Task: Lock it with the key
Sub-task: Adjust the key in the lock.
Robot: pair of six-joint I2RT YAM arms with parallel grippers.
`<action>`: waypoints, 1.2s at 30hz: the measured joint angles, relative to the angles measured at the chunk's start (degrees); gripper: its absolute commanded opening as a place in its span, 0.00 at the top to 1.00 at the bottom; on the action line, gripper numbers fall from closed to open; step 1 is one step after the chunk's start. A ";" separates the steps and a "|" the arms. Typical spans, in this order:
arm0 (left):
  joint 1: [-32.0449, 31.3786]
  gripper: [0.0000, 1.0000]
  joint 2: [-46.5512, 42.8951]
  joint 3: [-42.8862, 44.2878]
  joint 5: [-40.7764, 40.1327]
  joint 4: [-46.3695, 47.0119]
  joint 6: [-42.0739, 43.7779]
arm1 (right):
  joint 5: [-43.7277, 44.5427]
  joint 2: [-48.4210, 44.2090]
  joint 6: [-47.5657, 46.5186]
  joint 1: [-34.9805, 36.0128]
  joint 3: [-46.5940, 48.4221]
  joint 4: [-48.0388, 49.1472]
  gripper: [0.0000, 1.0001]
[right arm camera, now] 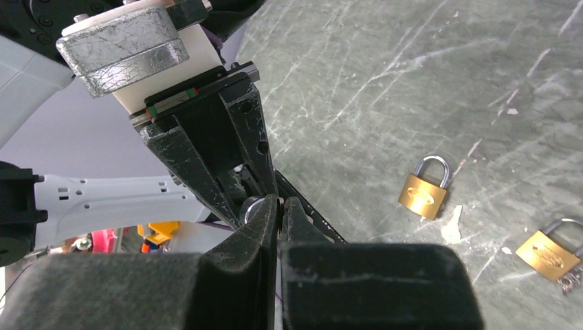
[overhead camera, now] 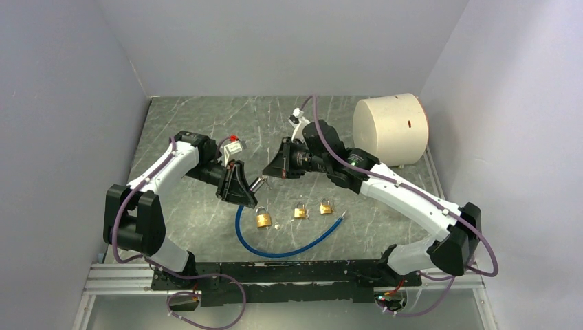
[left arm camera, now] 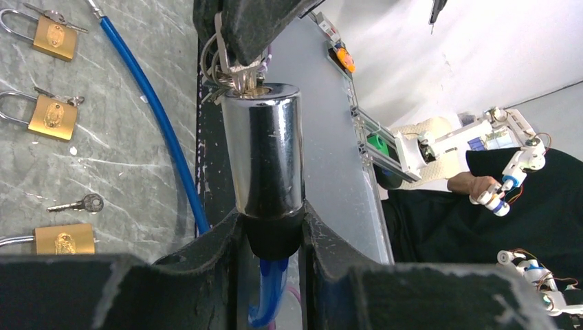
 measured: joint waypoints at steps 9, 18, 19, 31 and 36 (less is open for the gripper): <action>-0.02 0.98 0.00 0.00 0.55 0.07 0.11 | 8.57 2.25 -1.40 3.39 7.23 -10.40 0.75; -0.02 0.98 0.00 0.00 1.84 0.11 0.13 | 10.47 1.33 -1.36 3.50 7.15 -11.17 0.69; -0.02 0.98 0.00 0.00 2.14 0.09 0.13 | 10.51 1.14 -1.38 3.45 7.10 -11.17 0.69; 0.00 0.98 0.00 0.00 2.60 0.17 0.11 | 11.32 4.57 -2.91 3.45 12.55 -15.65 0.83; 0.00 0.97 0.02 0.00 2.03 0.17 0.11 | 13.94 7.61 -4.09 4.66 16.94 -20.00 0.85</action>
